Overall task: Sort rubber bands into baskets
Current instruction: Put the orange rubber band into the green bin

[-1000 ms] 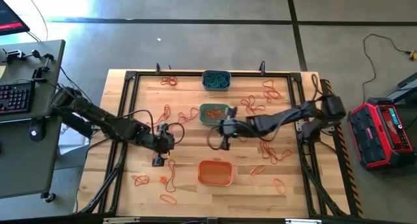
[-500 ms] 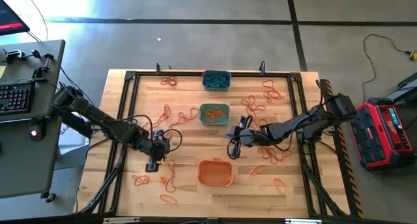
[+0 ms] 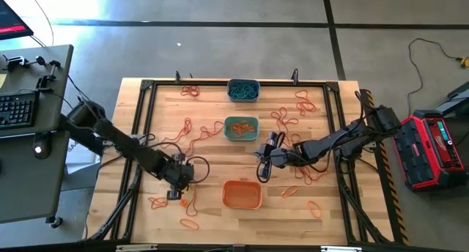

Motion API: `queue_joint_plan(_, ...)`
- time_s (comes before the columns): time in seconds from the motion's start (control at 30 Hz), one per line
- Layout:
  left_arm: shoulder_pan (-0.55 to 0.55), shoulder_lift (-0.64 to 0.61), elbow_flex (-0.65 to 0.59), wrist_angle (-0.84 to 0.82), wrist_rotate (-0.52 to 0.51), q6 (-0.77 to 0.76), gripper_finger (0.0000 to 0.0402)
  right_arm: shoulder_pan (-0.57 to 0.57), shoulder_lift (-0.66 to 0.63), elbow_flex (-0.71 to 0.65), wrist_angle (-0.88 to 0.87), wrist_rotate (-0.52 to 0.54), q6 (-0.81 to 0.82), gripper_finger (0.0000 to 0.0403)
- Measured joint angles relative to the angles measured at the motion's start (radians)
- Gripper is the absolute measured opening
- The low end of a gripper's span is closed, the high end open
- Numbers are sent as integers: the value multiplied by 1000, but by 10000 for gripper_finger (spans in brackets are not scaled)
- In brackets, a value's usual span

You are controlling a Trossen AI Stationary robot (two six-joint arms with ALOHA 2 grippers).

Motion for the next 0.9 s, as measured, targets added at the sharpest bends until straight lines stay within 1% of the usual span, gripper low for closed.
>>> queue_joint_plan(0.37, -1, 63, 0, -15, 37, -169, 108, 0, 0, 0, -2, 1, -8, 0)
queue_joint_plan(0.53, -1, 98, 4, -13, 44, -178, 104, 0, 0, 0, -4, 14, -8, 0)
queue_joint_plan(0.63, -1, 105, 5, -17, 38, -167, 82, 0, 1, 0, -6, 28, -8, 0)
queue_joint_plan(0.77, 4, 85, 3, -26, 35, -141, 21, 0, 1, 0, -8, 30, -8, 0)
queue_joint_plan(0.8, 7, 81, 6, -36, 33, -136, 11, 0, 1, 0, -8, 30, -8, 0)
queue_joint_plan(0.9, 25, 56, 26, -67, 28, -123, 7, 0, 1, 0, -8, 30, -8, 0)
